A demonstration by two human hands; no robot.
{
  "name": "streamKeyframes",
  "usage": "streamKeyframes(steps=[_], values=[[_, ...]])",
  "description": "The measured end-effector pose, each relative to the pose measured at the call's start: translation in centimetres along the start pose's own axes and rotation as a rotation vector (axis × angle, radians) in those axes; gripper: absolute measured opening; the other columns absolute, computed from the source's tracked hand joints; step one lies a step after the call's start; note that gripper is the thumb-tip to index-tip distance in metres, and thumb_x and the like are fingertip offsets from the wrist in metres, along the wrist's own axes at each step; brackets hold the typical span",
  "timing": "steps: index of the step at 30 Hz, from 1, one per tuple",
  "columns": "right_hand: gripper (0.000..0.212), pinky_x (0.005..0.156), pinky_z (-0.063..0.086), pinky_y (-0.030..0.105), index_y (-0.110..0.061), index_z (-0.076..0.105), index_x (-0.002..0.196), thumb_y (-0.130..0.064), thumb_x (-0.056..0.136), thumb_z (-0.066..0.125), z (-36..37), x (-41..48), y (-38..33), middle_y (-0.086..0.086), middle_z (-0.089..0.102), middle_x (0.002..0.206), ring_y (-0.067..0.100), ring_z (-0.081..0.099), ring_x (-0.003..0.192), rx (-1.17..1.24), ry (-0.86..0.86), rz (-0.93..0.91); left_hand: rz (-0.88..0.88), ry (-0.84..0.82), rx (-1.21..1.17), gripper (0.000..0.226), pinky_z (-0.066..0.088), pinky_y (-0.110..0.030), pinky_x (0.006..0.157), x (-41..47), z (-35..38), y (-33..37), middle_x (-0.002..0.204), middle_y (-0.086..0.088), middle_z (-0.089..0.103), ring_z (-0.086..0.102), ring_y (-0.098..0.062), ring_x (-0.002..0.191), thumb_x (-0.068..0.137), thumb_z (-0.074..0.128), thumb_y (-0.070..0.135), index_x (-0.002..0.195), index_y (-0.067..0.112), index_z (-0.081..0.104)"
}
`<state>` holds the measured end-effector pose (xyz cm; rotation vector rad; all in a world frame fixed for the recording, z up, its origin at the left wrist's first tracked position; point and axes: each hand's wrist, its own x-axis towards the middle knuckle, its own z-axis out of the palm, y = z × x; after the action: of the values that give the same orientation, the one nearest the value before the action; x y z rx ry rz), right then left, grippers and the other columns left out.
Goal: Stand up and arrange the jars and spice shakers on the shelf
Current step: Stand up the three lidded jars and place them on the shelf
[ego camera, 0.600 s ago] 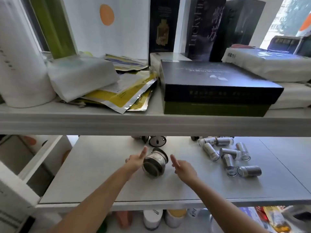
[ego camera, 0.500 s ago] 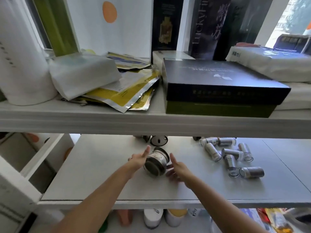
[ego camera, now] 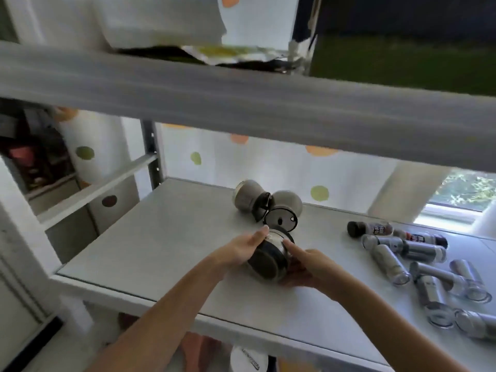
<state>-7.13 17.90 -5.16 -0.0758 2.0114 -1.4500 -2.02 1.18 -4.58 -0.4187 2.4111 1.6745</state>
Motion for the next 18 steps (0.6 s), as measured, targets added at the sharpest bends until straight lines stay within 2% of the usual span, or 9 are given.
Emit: streamKeyframes(steps=[4,9,12,16,18], values=[[0.062,0.063,0.059,0.032,0.009,0.063,0.100,-0.050,0.083,0.058,-0.7,1.1,1.1,0.025,0.069,0.090,0.031,0.069,0.070,-0.009,0.013,-0.163,0.132,0.111,0.036,0.070,0.040,-0.033,0.104,0.7,1.4,-0.5,0.120,-0.010,0.065,0.059,-0.022,0.111,0.092,0.025,0.062,0.121,0.009,0.060],[0.063,0.074,0.059,0.035,0.011,0.063,0.101,-0.050,0.085,0.056,-1.4,1.6,2.2,0.027,0.070,0.096,0.035,0.070,0.083,0.019,0.022,-0.338,0.269,0.242,-0.030,0.066,0.042,-0.030,0.094,0.6,3.8,-0.4,0.117,-0.015,0.065,0.060,-0.023,0.103,0.095,0.026,0.055,0.119,0.004,0.060],[0.058,0.063,0.060,0.026,0.010,0.064,0.095,-0.047,0.085,0.058,-1.7,0.7,2.6,0.023,0.070,0.090,0.029,0.071,0.077,0.075,0.014,-0.372,0.309,0.274,-0.123,0.061,0.045,-0.033,0.093,0.4,4.9,-0.6,0.113,-0.014,0.067,0.062,-0.025,0.102,0.096,0.030,0.053,0.117,0.005,0.060],[0.053,0.059,0.059,0.024,0.008,0.064,0.090,-0.044,0.084,0.061,-1.9,0.5,3.4,0.018,0.067,0.082,0.023,0.069,0.070,0.114,0.046,-0.435,0.391,0.395,-0.221,0.040,0.045,-0.029,0.072,0.4,6.2,-0.8,0.087,-0.008,0.064,0.059,-0.025,0.092,0.100,0.032,0.037,0.099,0.008,0.060],[0.050,0.060,0.059,0.025,0.005,0.065,0.085,-0.045,0.083,0.063,-2.0,0.6,3.5,0.015,0.066,0.078,0.022,0.068,0.067,0.095,0.066,-0.472,0.409,0.456,-0.233,0.039,0.045,-0.030,0.073,0.3,6.7,-1.0,0.086,-0.009,0.063,0.058,-0.024,0.090,0.099,0.033,0.038,0.092,0.010,0.059]])
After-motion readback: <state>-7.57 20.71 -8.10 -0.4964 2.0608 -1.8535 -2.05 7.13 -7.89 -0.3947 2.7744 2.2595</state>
